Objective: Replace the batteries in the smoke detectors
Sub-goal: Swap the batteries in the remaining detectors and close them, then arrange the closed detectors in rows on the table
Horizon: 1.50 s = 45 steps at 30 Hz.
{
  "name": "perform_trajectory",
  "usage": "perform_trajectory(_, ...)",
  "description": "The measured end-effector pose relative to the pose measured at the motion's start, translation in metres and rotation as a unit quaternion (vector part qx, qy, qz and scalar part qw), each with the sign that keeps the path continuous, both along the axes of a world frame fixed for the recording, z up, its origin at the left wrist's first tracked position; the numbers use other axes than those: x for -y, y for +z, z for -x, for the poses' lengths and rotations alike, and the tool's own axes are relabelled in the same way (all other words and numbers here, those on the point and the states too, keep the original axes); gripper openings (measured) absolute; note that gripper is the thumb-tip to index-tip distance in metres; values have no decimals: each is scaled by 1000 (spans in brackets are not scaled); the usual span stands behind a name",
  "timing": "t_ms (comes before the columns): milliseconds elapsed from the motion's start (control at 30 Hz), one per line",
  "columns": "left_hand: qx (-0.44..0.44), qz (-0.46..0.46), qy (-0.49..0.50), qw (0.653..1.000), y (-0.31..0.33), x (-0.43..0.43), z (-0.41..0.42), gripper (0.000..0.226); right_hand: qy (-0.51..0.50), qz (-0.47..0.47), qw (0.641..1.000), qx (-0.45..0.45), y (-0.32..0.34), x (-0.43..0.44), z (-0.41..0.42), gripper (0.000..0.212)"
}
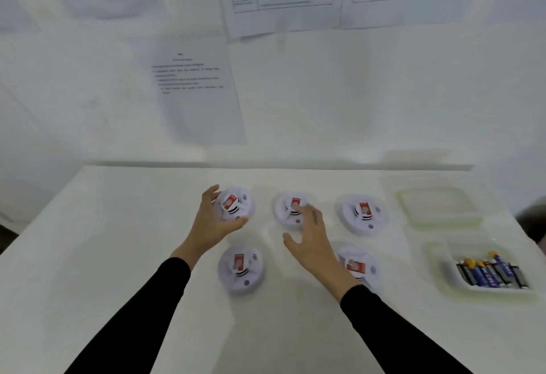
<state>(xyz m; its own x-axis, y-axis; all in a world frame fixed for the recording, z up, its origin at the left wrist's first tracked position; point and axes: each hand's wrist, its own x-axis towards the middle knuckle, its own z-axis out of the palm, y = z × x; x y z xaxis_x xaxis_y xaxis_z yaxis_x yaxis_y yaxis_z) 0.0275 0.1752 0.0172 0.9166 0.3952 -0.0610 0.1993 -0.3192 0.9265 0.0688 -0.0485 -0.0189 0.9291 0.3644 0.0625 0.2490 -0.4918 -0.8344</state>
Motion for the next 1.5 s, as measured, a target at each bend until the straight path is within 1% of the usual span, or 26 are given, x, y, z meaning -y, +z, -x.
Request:
perform_trajectory(67,2,-8,-1,1000,-6,-13,-2,85,-31,-6,999,-19,-4,-9,-4,74)
perform_trajectory(133,-1,-8,-6,1000,-14,-24,-6,86,-55,-3,998,-21,-8,-17,-8,80)
perform_trajectory(233,-11,-8,-23,1000,-24,-36,-11,98,-109,-14,994,-9,-16,-22,-13,83)
perform_trajectory(367,-10,-14,-29,999,-37,-45,-19,91,-178,-13,984,1,-29,-27,-19,88)
perform_trajectory(433,-9,-17,-33,999,-40,-48,-23,93,-199,-21,980,6,-33,-27,-20,90)
perform_trajectory(633,-11,-27,-64,998,-43,-52,-33,96,-214,-47,975,26,-33,-32,-15,96)
perform_trajectory(733,-20,-40,-80,996,-46,-55,-34,99,-211,-59,976,17,-32,-34,-13,96)
perform_trajectory(967,-20,-55,-74,996,-49,-52,-30,99,-214,-49,975,11,-27,-37,-12,97)
perform_trajectory(1067,3,-42,-59,997,-47,-50,-23,100,-206,-55,977,6,-23,-34,-11,100)
perform_trajectory(1100,21,-43,-41,998,-46,-49,-19,97,-202,-57,978,3,-20,-34,-10,100)
perform_trajectory(1167,82,-57,-13,995,-40,-41,-7,81,-199,-54,978,17,-13,-31,-5,93)
perform_trajectory(1233,134,-69,-38,988,-39,-30,10,71,-187,-40,979,76,-6,-25,2,78)
perform_trajectory(1267,139,-68,-64,986,-41,-25,19,69,-174,-21,978,117,-4,-19,5,68)
perform_trajectory(1300,127,-58,-93,986,-42,-20,29,68,-163,8,974,159,-3,-13,8,59)
perform_trajectory(1367,66,-23,-144,987,-45,-12,47,73,-160,67,959,223,-3,2,15,50)
perform_trajectory(1433,24,-6,-181,983,-54,-9,59,79,-182,105,943,258,-2,19,22,46)
perform_trajectory(1500,13,-5,-190,982,-60,-8,66,84,-209,136,922,296,-4,36,31,40)
